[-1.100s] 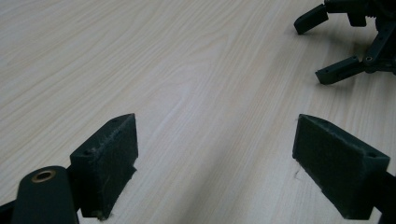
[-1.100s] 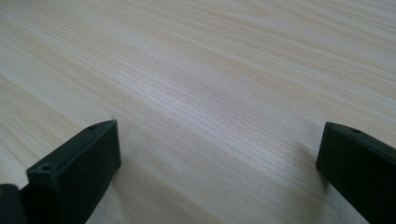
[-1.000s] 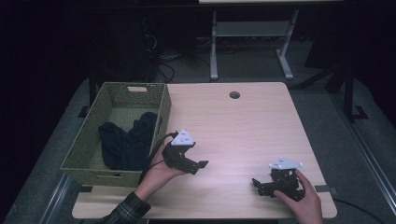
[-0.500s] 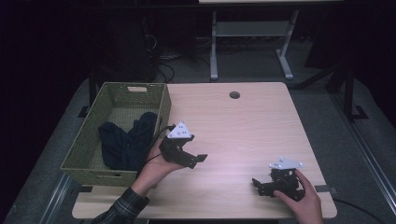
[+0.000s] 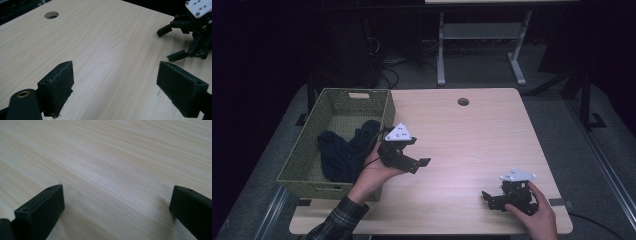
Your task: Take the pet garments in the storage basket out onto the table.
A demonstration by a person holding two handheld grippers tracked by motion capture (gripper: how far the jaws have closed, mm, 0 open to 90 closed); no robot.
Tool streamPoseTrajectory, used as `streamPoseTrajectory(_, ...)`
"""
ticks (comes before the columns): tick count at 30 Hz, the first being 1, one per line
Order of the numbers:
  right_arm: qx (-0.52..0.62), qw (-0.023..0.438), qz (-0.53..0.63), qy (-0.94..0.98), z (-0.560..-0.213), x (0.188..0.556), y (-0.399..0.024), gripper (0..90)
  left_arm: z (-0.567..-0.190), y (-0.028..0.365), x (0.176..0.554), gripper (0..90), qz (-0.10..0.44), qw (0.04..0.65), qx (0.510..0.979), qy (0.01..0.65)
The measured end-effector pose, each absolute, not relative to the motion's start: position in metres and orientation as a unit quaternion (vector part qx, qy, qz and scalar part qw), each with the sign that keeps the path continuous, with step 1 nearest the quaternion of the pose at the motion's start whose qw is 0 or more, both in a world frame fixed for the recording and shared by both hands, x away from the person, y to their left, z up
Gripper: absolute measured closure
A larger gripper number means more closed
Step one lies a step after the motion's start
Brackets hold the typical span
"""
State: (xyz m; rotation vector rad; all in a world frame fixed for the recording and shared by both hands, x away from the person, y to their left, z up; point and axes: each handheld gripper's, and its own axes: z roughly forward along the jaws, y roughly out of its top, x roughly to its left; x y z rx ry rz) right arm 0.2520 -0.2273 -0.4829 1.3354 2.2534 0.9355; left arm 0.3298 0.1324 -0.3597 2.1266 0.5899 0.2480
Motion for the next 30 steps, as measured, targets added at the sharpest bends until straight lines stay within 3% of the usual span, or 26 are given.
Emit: streamPoseTrajectory(30,0.472,0.179,0.332,0.797,-0.483,0.252,-0.227,0.0,-0.344,0.184,0.344,13.8,0.137,0.434,0.844,0.284)
